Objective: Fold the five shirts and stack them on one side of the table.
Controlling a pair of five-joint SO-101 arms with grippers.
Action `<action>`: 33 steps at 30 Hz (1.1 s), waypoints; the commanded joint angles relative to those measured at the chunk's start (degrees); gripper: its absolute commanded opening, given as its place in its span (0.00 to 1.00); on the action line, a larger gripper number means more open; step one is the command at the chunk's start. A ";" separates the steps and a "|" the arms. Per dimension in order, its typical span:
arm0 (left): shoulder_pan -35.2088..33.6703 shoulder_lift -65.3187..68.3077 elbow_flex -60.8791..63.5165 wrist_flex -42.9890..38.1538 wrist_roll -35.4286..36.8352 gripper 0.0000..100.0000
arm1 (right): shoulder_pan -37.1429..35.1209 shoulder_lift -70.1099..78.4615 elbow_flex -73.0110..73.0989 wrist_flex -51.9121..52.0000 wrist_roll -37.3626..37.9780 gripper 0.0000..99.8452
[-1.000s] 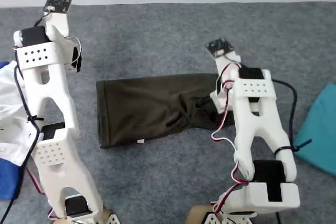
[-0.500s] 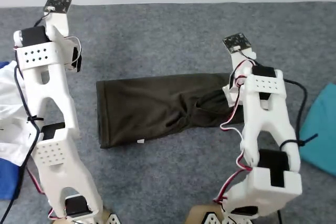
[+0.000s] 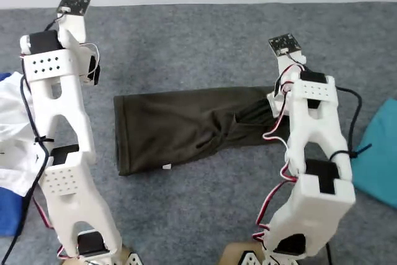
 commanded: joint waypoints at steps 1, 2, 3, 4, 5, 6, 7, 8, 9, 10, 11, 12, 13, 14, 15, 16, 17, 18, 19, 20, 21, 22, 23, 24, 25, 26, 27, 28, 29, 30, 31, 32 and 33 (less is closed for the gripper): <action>0.26 -4.40 -0.13 1.41 -0.44 0.09 | 0.40 1.80 -7.38 3.30 0.00 0.07; 0.26 -4.40 -0.13 1.41 -0.44 0.09 | 0.40 2.86 -9.14 4.53 -1.05 0.08; 0.35 -4.40 -0.13 1.41 -0.44 0.09 | 0.48 3.82 -10.90 5.85 -2.29 0.09; 0.35 -4.31 -0.13 1.41 -0.44 0.09 | 0.48 4.79 -12.66 7.08 -3.25 0.09; 0.44 -4.31 -0.13 1.41 -0.44 0.09 | 0.48 5.76 -14.42 8.40 -3.96 0.10; 0.44 -4.22 -0.13 1.41 -0.44 0.09 | 0.48 6.55 -16.09 9.89 -4.48 0.12; 0.44 -4.04 -0.13 1.41 -0.44 0.09 | 0.48 7.34 -17.93 11.38 -5.01 0.13; 0.44 -4.04 -0.13 1.41 -0.44 0.09 | 0.40 8.04 -19.60 12.62 -5.80 0.14; 0.44 -3.96 -0.13 1.41 -0.44 0.09 | 0.31 8.75 -21.10 13.49 -6.68 0.15; 0.44 -3.96 -0.13 1.41 -0.44 0.09 | 0.31 9.36 -22.59 14.20 -7.65 0.16; 0.44 -3.96 -0.13 1.41 -0.44 0.09 | 0.31 9.89 -24.09 14.73 -8.53 0.16; 0.44 -3.96 -0.13 1.41 -0.44 0.09 | 0.22 10.59 -25.32 15.16 -9.05 0.16; 0.44 -3.96 -0.13 1.41 -0.44 0.09 | -0.13 11.30 -26.37 15.25 -9.23 0.16; 0.53 -3.96 -0.13 1.41 -0.44 0.09 | -0.57 12.00 -27.08 15.25 -9.23 0.16; 0.53 -3.87 -0.13 1.41 -0.44 0.09 | -1.10 12.62 -27.60 15.25 -9.23 0.16; 0.79 -3.87 -0.13 1.41 -0.44 0.09 | -1.71 13.23 -27.96 15.08 -9.23 0.16; 1.05 -3.87 0.13 1.41 -0.53 0.09 | -2.51 13.67 -27.96 14.81 -9.23 0.16; 1.14 -3.87 0.75 1.32 -0.53 0.09 | -3.21 14.02 -28.04 14.64 -9.23 0.16; 1.58 -3.96 1.36 1.32 -0.62 0.09 | -4.00 14.46 -28.31 14.64 -9.23 0.16; 1.93 -3.96 1.89 1.32 -0.62 0.09 | -4.62 14.64 -28.57 14.81 -9.23 0.16; 2.11 -3.96 2.51 1.32 -0.62 0.09 | -5.23 14.64 -28.66 14.90 -9.14 0.16; 2.29 -4.13 3.21 1.32 -0.62 0.09 | -5.67 14.46 -28.66 15.08 -9.14 0.16; 2.29 -4.31 3.82 1.32 -0.62 0.09 | -6.11 14.37 -28.66 15.16 -9.05 0.16; 2.29 -4.40 3.91 1.32 -0.70 0.09 | -6.46 14.37 -28.66 15.25 -9.05 0.16; 2.29 -4.40 4.00 1.32 -0.70 0.09 | -6.73 14.37 -28.84 15.69 -9.05 0.16; 2.11 -4.40 3.91 1.32 -0.70 0.09 | -6.90 14.37 -28.84 15.96 -8.62 0.16; 2.02 -4.40 3.82 1.32 -0.70 0.09 | -7.08 14.29 -29.01 16.04 -7.38 0.16; 2.02 -4.40 3.82 1.32 -0.70 0.09 | -7.43 14.29 -29.27 16.48 -5.80 0.16; 2.02 -4.40 3.82 1.32 -0.70 0.09 | -7.78 14.29 -29.71 17.19 -4.13 0.16; 2.02 -4.40 3.82 1.32 -0.70 0.09 | -7.96 14.46 -30.33 17.98 -2.99 0.16; 2.02 -4.40 3.82 1.32 -0.70 0.09 | -8.31 14.46 -30.95 18.59 -2.37 0.16; 2.11 -4.40 3.82 1.32 -0.70 0.09 | -8.57 14.46 -31.74 19.12 -2.46 0.16; 2.11 -4.40 3.82 1.32 -0.70 0.09 | -8.66 14.37 -32.79 19.82 -2.46 0.16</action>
